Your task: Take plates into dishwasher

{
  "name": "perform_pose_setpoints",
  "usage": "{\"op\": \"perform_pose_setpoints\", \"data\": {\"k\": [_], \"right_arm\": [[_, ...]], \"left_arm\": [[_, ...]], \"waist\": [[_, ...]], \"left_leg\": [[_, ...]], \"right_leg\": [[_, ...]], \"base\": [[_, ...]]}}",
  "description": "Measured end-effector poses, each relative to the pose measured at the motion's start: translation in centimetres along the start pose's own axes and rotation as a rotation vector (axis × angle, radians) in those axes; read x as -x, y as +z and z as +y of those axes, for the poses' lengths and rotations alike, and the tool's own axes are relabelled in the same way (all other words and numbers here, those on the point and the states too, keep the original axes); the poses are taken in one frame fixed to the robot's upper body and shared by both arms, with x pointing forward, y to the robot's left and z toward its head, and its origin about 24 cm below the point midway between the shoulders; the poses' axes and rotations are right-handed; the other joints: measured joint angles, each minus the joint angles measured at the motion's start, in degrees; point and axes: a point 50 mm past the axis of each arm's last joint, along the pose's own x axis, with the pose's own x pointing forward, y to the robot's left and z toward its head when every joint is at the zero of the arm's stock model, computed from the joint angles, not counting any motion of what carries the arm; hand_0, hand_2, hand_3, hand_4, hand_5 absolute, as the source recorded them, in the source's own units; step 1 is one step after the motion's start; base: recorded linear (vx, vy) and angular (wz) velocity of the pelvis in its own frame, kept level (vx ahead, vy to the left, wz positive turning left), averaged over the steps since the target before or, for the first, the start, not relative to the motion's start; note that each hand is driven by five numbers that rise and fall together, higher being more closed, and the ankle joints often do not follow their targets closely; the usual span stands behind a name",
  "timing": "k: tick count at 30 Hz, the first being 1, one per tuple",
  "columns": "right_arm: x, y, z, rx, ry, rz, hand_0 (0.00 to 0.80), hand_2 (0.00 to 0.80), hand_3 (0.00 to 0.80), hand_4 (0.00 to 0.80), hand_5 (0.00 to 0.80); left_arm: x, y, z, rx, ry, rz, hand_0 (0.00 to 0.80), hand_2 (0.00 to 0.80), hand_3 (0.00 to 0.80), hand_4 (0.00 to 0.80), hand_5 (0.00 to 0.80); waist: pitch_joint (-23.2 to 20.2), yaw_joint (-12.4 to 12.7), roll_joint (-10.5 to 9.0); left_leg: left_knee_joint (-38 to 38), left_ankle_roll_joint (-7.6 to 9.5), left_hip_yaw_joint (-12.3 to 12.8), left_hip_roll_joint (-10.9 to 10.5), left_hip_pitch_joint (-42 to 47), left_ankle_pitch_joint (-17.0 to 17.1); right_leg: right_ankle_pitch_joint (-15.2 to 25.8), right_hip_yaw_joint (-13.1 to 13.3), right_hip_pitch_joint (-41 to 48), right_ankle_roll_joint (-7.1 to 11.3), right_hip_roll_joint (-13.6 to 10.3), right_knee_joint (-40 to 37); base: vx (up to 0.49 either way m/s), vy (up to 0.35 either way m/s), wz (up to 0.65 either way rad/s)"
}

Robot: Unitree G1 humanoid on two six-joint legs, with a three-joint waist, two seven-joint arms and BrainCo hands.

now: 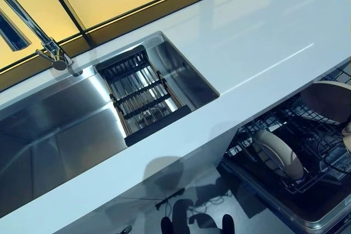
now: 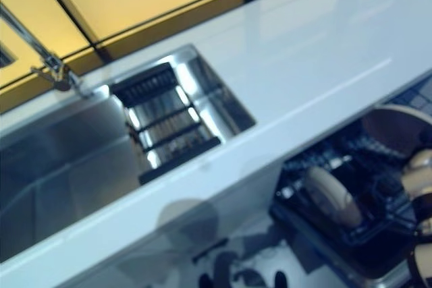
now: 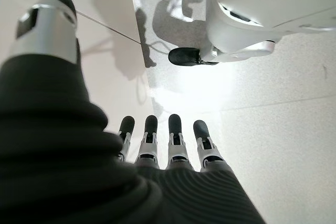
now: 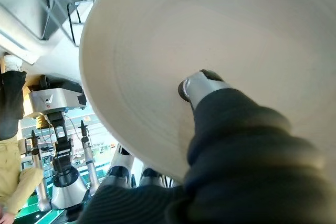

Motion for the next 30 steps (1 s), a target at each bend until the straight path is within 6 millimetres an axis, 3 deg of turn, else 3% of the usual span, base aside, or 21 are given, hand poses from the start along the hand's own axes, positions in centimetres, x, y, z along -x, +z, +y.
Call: {"op": "perform_pose_setpoints", "data": {"k": [7,15,25,30], "right_arm": [[-0.6,-0.2,-0.5,-0.003,0.004,0.045,0.800,0.800,0.800,0.800,0.800],[-0.5,-0.2,0.6,0.021,0.146,0.056,0.800,0.800,0.800,0.800,0.800],[-0.2,-2.6,2.1,0.050,0.373,0.175,0.800,0.800,0.800,0.800,0.800],[-0.1,-2.8,2.4,0.064,0.441,0.185,0.800,0.800,0.800,0.800,0.800]], "left_arm": [[-0.1,0.7,-0.6,0.021,-0.024,-0.020,0.000,0.000,0.000,0.000,0.000],[-0.1,1.4,-1.0,0.018,-0.041,-0.046,0.000,0.000,0.000,0.000,0.000],[-0.1,1.6,-1.1,0.018,-0.057,-0.056,0.000,0.000,0.000,0.000,0.000],[-0.1,1.6,-1.2,0.017,-0.060,-0.057,0.000,0.000,0.000,0.000,0.000]], "waist": [[1.55,1.18,1.35],[2.04,1.30,1.38],[2.14,1.24,1.22],[2.21,1.23,1.10]], "left_leg": [[0.00,0.27,-0.03,-0.17,-1.35,0.22],[-0.01,0.39,-0.01,-0.52,-2.14,0.32],[-0.02,0.56,0.04,-0.62,-1.04,0.44],[-0.01,0.68,0.05,-0.65,-0.93,0.54]], "right_leg": [[0.32,0.00,-1.42,0.11,-0.16,0.00],[0.45,-0.04,-2.16,0.22,-0.52,0.03],[0.69,-0.03,-1.06,0.31,-0.64,0.03],[0.91,0.01,-0.97,0.34,-0.67,0.03]], "base": [[-0.069,0.009,0.00],[-0.010,0.004,0.00],[0.000,0.000,0.00],[0.000,0.000,0.00]]}}
